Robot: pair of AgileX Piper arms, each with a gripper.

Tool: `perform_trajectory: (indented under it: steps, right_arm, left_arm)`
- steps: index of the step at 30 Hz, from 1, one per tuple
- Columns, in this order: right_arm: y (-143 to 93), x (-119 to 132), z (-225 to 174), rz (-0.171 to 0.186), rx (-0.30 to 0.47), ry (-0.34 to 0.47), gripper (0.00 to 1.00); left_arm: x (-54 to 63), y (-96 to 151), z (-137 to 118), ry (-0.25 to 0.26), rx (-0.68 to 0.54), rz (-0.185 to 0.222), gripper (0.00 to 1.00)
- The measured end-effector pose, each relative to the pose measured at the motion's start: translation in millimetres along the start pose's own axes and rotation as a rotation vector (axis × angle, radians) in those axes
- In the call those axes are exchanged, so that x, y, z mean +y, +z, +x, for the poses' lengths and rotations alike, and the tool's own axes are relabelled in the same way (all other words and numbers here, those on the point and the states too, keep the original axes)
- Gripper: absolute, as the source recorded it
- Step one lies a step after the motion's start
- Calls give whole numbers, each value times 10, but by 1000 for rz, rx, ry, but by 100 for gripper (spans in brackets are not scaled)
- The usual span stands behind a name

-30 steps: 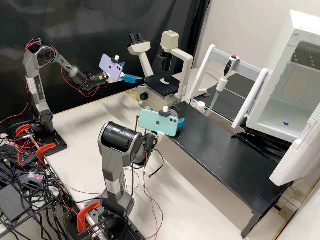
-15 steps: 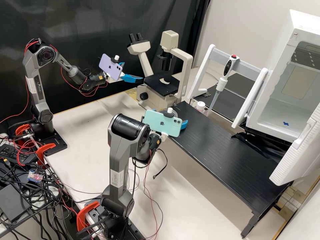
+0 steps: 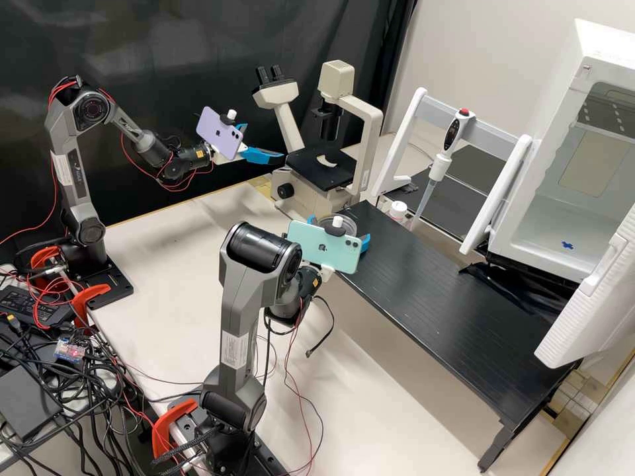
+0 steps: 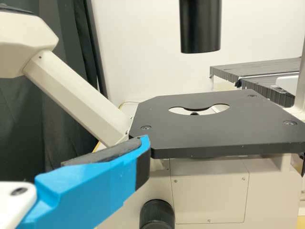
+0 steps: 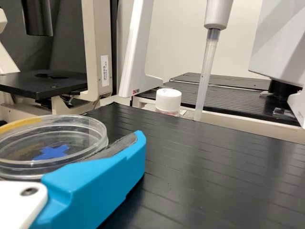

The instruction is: Move the petri dish to the incubator

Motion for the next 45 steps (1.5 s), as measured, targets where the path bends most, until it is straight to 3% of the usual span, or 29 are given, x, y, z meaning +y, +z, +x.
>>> perform_trajectory:
  steps: [25, 29, 35, 39, 42, 45]
  right_arm:
    - [24, 1, 9, 2, -4, -2, 0]
    - [47, 138, -71, -3, 5, 27, 0]
    - [256, 434, -274, 7, -54, 104, 0]
    - [436, 730, -414, 48, -121, 228, 0]
    - [603, 974, -475, 33, -147, 281, 0]
    - [719, 1209, -493, 39, -170, 358, 0]
  left_arm:
    - [0, 0, 0, 0, 0, 0, 100]
    - [0, 0, 0, 0, 0, 0, 100]
    - [0, 0, 0, 0, 0, 0, 100]
    - [0, 0, 0, 0, 0, 0, 100]
    - [0, 0, 0, 0, 0, 0, 100]
    - [0, 0, 0, 0, 0, 0, 100]
